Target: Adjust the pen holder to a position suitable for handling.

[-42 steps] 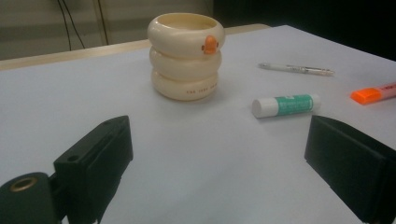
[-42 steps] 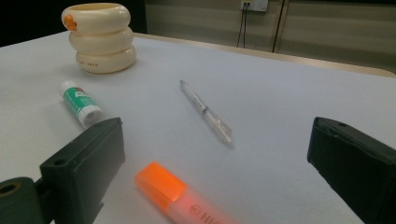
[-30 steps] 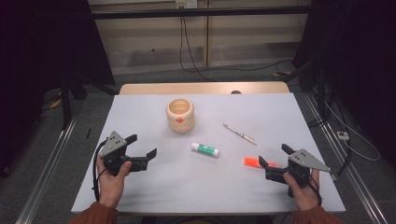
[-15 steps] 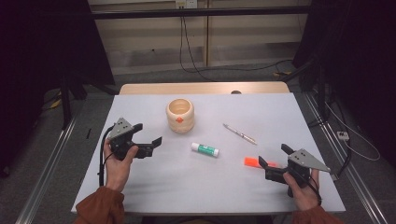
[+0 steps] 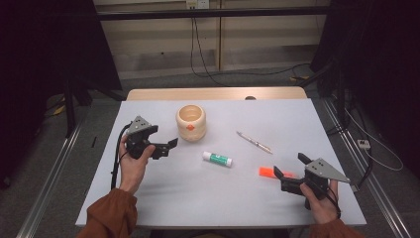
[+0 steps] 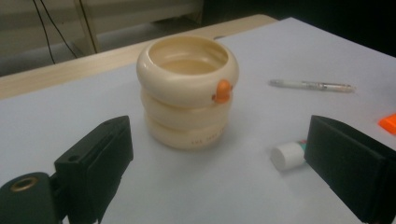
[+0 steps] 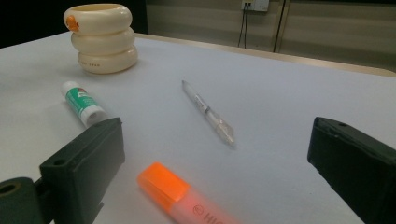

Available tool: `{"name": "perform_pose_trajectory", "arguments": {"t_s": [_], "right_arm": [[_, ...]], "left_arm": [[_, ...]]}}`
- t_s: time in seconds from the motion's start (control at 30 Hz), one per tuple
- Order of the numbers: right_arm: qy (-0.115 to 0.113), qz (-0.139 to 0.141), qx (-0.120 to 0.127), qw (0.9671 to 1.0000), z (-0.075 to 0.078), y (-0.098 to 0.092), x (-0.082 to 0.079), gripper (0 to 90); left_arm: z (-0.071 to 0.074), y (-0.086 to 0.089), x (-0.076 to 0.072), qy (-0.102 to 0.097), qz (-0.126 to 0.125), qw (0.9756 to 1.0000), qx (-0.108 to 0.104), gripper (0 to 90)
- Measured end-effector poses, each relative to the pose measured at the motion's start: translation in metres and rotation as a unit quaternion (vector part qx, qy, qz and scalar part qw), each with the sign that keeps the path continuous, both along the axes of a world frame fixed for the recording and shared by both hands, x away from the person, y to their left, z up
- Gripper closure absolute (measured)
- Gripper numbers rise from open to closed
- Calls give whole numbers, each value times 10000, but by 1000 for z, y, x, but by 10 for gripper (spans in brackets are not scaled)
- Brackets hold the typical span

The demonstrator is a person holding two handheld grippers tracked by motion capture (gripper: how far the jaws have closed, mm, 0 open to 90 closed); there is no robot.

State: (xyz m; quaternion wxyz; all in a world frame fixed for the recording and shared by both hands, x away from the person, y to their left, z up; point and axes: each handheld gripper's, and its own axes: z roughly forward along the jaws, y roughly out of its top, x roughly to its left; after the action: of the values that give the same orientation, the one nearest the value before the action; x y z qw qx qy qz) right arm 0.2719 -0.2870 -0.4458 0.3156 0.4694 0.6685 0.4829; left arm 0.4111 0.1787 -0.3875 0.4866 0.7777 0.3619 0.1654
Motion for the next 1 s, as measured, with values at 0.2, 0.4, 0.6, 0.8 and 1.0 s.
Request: {"name": "perform_pose_trajectory", "arguments": {"t_s": [0.2,0.4,0.6,0.8,1.0], "right_arm": [[-2,7,15,10000,0,-1,0,37],[-4,1,24,10000,1,0,-1,34],[6,4,3,10000,0,0,0,33],[0,21,-3,10000,0,0,0,33],[-3,53,15,10000,0,0,0,34]], "left_arm": [[3,-8,11,62,-80,9999,89,67],[7,-17,20,-59,-96,9987,487,67],[8,-17,33,-2,-15,9994,347,43],[7,-20,47,81,90,9996,236,47],[12,-25,61,-15,164,9996,227,51]]}}
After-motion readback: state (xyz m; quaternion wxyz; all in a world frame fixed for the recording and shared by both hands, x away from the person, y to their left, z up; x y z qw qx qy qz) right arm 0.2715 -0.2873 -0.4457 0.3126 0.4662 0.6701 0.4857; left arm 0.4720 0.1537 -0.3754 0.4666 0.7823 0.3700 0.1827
